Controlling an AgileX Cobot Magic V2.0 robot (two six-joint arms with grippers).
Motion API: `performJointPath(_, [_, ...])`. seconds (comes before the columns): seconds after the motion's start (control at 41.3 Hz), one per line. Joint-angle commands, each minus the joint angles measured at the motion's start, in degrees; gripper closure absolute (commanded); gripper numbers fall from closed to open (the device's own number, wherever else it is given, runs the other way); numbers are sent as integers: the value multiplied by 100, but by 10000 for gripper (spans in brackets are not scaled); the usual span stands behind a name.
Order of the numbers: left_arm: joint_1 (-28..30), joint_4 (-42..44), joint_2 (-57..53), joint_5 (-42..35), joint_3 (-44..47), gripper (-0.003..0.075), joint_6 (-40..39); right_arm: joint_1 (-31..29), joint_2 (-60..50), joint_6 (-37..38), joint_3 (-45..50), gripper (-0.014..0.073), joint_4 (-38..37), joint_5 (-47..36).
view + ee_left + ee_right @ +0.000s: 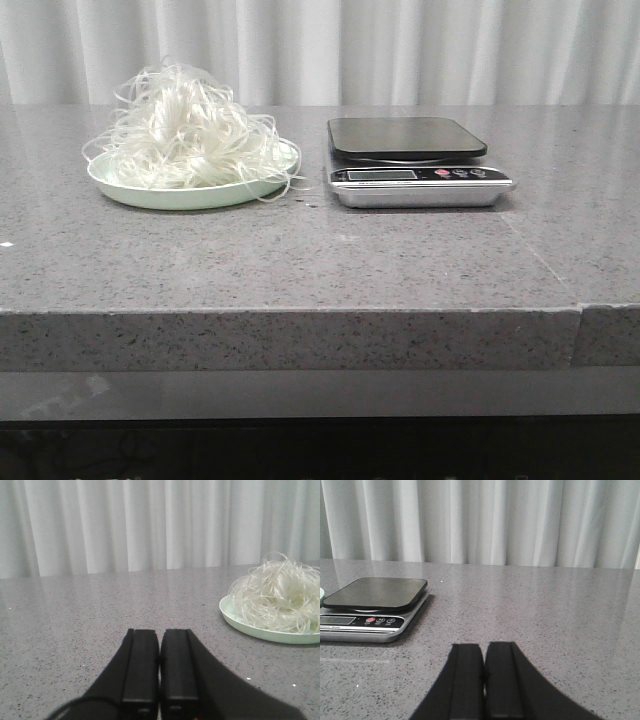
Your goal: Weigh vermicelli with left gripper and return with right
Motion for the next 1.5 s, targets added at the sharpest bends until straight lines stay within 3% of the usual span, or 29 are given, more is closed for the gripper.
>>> performJointPath(0.0, [11, -75, -107, -463, 36, 575, -19, -17, -86, -6, -46, 432, -3, -518])
performJointPath(0.629, [11, 0, -107, -755, 36, 575, -19, -17, -86, -6, -272, 432, 8, -795])
performJointPath(0.75, [-1, -326, -107, -1397, -152, 575, -19, -17, -86, -6, -822, 432, 31, -426])
performJointPath(0.847, [-1, -326, -96, -1384, -673, 575, -19, -17, -7, -6, -1487, 432, 31, 214])
performJointPath(1.113, [-1, -305, 292, -412, -2511, 575, -19, -17, 1045, -6, -3112, 432, 31, 1281])
performJointPath(1.477, [-1, -305, 2174, 1690, -4482, 575, -19, -17, 2848, -16, -4612, 432, 31, 2552])
